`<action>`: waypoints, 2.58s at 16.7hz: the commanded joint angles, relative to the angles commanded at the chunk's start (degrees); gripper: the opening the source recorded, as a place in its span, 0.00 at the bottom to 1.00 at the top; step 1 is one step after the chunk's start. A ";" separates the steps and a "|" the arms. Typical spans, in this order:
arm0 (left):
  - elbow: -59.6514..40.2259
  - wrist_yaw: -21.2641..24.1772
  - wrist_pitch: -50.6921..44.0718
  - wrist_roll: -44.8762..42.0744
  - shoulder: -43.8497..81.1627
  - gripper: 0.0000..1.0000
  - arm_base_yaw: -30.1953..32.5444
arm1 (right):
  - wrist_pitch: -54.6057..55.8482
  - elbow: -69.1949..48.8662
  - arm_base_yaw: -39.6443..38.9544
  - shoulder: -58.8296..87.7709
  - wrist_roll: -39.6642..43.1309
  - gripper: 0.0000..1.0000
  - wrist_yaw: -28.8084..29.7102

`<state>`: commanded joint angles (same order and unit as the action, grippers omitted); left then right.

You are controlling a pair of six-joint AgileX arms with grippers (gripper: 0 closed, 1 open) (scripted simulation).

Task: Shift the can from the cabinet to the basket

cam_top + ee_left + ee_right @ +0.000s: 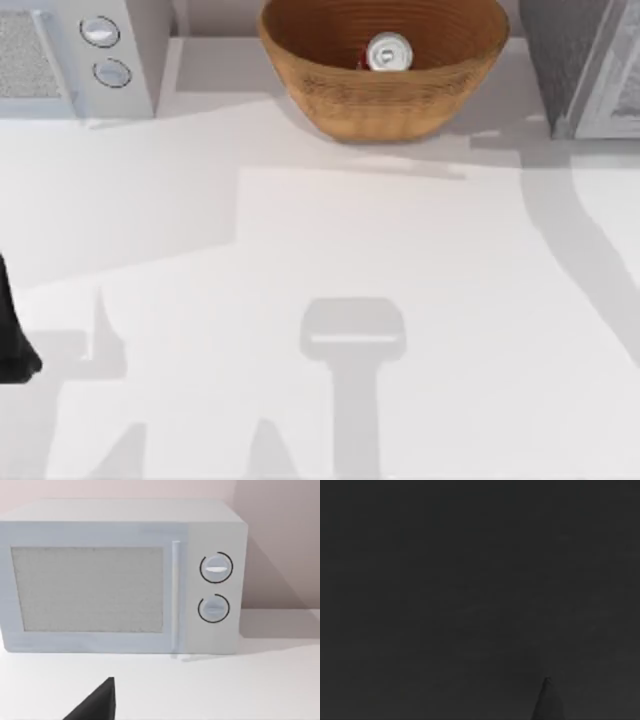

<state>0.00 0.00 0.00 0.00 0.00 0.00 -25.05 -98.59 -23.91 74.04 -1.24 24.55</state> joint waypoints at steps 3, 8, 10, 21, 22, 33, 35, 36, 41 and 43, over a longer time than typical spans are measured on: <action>0.00 0.00 0.00 0.00 0.00 1.00 0.00 | -0.07 0.01 -1.43 -0.01 0.11 1.00 1.42; 0.00 0.00 0.00 0.00 0.00 1.00 0.00 | -0.06 -1.23 0.31 -0.15 0.68 1.00 1.66; 0.00 0.00 0.00 0.00 0.00 1.00 0.00 | 0.83 -3.43 1.99 3.17 0.65 1.00 0.03; 0.00 0.00 0.00 0.00 0.00 1.00 0.00 | 3.48 -2.27 4.63 3.09 0.68 1.00 -3.18; 0.00 0.00 0.00 0.00 0.00 1.00 0.00 | 4.22 0.03 5.10 1.09 0.69 1.00 -3.74; 0.00 0.00 0.00 0.00 0.00 1.00 0.00 | 14.82 58.98 15.47 -40.34 1.01 1.00 -14.94; 0.00 0.00 0.00 0.00 0.00 1.00 0.00 | 17.02 71.36 17.65 -49.10 1.09 1.00 -17.41; 0.00 0.00 0.00 0.00 0.00 1.00 0.00 | 18.16 76.76 18.69 -53.43 1.12 1.00 -18.60; 0.00 0.00 0.00 0.00 0.00 1.00 0.00 | 23.48 94.90 22.86 -70.36 1.22 1.00 -23.38; 0.00 0.00 0.00 0.00 0.00 1.00 0.00 | 24.76 97.94 23.72 -73.39 1.24 1.00 -24.34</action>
<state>0.00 0.00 0.00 0.00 0.00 0.00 -0.29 -0.64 -0.19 0.65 0.00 0.20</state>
